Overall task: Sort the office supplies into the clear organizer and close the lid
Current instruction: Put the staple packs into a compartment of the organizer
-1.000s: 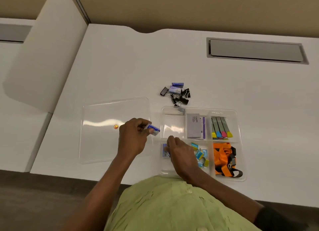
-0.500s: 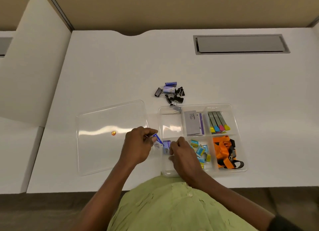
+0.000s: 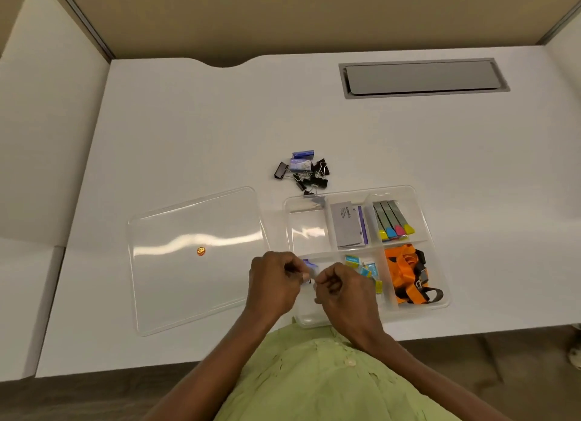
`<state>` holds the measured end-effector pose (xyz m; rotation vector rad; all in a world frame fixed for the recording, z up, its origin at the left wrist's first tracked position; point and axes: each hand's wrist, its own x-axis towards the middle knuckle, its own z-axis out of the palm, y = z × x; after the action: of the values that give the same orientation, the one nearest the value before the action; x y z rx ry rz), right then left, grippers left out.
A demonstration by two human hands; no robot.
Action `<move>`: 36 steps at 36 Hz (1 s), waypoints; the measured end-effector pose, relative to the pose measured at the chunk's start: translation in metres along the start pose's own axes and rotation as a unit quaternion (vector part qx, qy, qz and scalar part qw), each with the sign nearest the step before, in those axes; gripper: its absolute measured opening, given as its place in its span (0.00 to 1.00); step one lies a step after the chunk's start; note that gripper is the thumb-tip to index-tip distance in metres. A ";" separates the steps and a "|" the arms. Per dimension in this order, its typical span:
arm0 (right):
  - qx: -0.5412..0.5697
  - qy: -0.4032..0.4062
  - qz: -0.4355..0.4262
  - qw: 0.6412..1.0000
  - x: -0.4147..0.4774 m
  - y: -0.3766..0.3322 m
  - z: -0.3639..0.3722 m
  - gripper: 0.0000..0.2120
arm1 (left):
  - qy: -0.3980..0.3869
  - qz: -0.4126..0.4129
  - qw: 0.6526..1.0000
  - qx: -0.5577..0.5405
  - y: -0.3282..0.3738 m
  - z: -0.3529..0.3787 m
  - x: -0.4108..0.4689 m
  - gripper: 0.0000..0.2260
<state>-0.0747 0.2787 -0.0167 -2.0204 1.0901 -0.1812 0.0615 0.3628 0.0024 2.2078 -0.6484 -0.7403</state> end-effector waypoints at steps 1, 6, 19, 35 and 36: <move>-0.011 -0.011 0.000 1.000 -0.003 0.001 0.003 0.06 | 0.024 0.014 1.000 0.009 0.000 0.002 0.000 0.06; -0.085 -0.018 -0.019 0.996 -0.004 0.005 0.009 0.12 | 0.111 0.038 0.993 -0.004 0.006 -0.002 0.006 0.05; -0.340 -0.115 -0.088 0.929 0.016 -0.003 0.009 0.17 | 0.079 -0.086 0.992 0.044 -0.018 -0.001 0.018 0.12; -0.288 -0.075 -0.018 0.954 0.029 -0.004 0.014 0.18 | 0.057 -0.135 0.987 0.058 -0.025 0.000 0.024 0.14; -0.296 -0.073 -0.023 0.952 0.028 -0.004 0.015 0.19 | 0.056 -0.136 0.987 0.060 -0.024 0.000 0.024 0.14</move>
<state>-0.0476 0.2678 -0.0304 -2.5375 1.0873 0.3074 0.0840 0.3623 -0.0237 2.4600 -0.3470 -0.7195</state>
